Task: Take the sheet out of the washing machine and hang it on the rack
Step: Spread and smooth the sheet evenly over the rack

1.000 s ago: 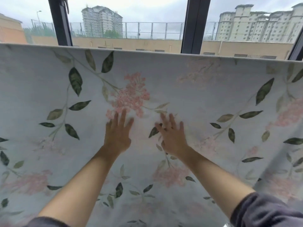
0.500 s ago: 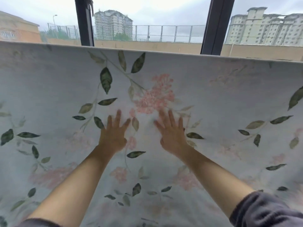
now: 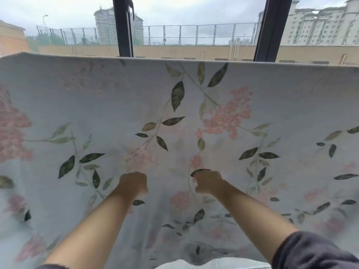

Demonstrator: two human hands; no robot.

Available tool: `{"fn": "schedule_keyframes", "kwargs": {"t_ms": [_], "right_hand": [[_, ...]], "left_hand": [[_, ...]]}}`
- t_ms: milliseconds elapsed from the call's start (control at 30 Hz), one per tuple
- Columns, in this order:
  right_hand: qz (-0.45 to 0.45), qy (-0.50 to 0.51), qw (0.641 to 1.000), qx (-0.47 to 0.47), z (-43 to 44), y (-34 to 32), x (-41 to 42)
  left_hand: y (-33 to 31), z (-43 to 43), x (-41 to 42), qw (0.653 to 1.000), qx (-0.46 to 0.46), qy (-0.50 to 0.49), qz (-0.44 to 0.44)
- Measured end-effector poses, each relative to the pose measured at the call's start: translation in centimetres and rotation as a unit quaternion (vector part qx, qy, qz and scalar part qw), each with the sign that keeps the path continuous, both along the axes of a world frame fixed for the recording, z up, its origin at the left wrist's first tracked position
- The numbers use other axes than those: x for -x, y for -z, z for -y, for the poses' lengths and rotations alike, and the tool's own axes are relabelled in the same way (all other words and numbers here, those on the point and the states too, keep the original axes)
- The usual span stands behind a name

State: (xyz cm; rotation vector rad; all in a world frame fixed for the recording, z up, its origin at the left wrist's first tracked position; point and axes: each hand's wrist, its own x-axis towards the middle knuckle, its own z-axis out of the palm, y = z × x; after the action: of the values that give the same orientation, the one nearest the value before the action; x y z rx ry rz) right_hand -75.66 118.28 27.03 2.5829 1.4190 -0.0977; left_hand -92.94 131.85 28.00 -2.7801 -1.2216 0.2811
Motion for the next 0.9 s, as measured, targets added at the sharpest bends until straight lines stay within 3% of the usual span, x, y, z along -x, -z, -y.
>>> {"fn": "schedule_keyframes", "kwargs": {"t_ms": [67,133,167,233,267,300,333,367,400,433,467,500,533,600,667,700,733,767,833,867,900], "right_hand": [[-0.043,-0.001,0.999,-0.022,0.5,0.7,1.9],[0.003,-0.022,0.981,-0.191,0.1,-1.4,3.3],[0.028,-0.040,0.955,-0.293,-0.4,-2.9,4.0],[0.107,-0.103,0.867,-0.476,-1.6,-5.9,5.1],[0.152,-0.115,0.831,-0.523,-2.4,-7.0,5.4],[0.196,-0.110,0.819,-0.528,-3.2,-7.6,5.4],[0.217,-0.090,0.851,-0.469,-4.0,-7.4,5.1],[0.203,-0.061,0.909,-0.359,-4.8,-6.6,4.9],[0.142,-0.029,0.967,-0.211,-5.1,-5.2,4.8],[0.046,-0.008,0.997,-0.067,-5.1,-3.7,5.1],[-0.054,0.009,0.998,0.028,-4.9,-2.6,5.6],[-0.107,0.006,0.993,0.050,-4.8,-2.1,6.1],[-0.104,-0.019,0.994,0.012,-4.6,-2.0,6.4],[-0.019,-0.086,0.979,-0.184,-5.3,-3.5,7.5],[0.086,-0.166,0.881,-0.434,-7.1,-6.2,8.8],[0.132,-0.190,0.829,-0.509,-7.9,-7.2,9.4],[0.163,-0.192,0.809,-0.531,-8.6,-7.9,9.9],[0.205,-0.183,0.823,-0.497,-9.3,-7.5,9.7],[0.207,-0.143,0.932,-0.259,-10.4,-5.2,9.7],[0.147,-0.115,0.976,-0.110,-10.6,-3.8,10.5],[0.061,-0.086,0.994,-0.012,-10.2,-2.5,11.0]], "left_hand": [[0.6,-0.4,2.1,0.999,0.023,0.002,0.048],[-0.8,-1.2,3.3,0.973,-0.088,0.030,0.213],[-1.9,-1.5,3.4,0.939,-0.156,0.057,0.301],[-4.1,-1.9,3.0,0.855,-0.275,0.105,0.426],[-5.1,-2.2,3.0,0.833,-0.309,0.101,0.447],[-5.6,-2.8,3.0,0.847,-0.309,0.084,0.425],[-5.5,-3.5,3.0,0.881,-0.279,0.058,0.376],[-4.8,-4.2,3.2,0.932,-0.220,0.026,0.287],[-3.5,-4.6,3.5,0.977,-0.131,-0.006,0.171],[-2.2,-4.4,4.1,0.997,-0.033,-0.027,0.060],[-1.2,-4.0,4.6,0.998,0.045,-0.043,-0.004],[-0.7,-3.8,5.0,0.996,0.069,-0.054,-0.006],[-0.7,-3.6,5.3,0.997,0.048,-0.049,0.032],[-2.1,-3.9,6.0,0.978,-0.079,-0.042,0.191],[-4.3,-4.5,6.4,0.906,-0.237,-0.004,0.350],[-5.2,-4.9,6.9,0.868,-0.289,0.007,0.404],[-5.4,-5.8,7.5,0.848,-0.316,0.008,0.425],[-5.4,-6.4,8.0,0.873,-0.302,-0.003,0.384],[-3.7,-7.6,9.6,0.963,-0.148,-0.059,0.217],[-2.6,-8.0,10.9,0.985,-0.043,-0.088,0.143],[-1.6,-7.8,11.7,0.988,0.041,-0.108,0.102]]}}
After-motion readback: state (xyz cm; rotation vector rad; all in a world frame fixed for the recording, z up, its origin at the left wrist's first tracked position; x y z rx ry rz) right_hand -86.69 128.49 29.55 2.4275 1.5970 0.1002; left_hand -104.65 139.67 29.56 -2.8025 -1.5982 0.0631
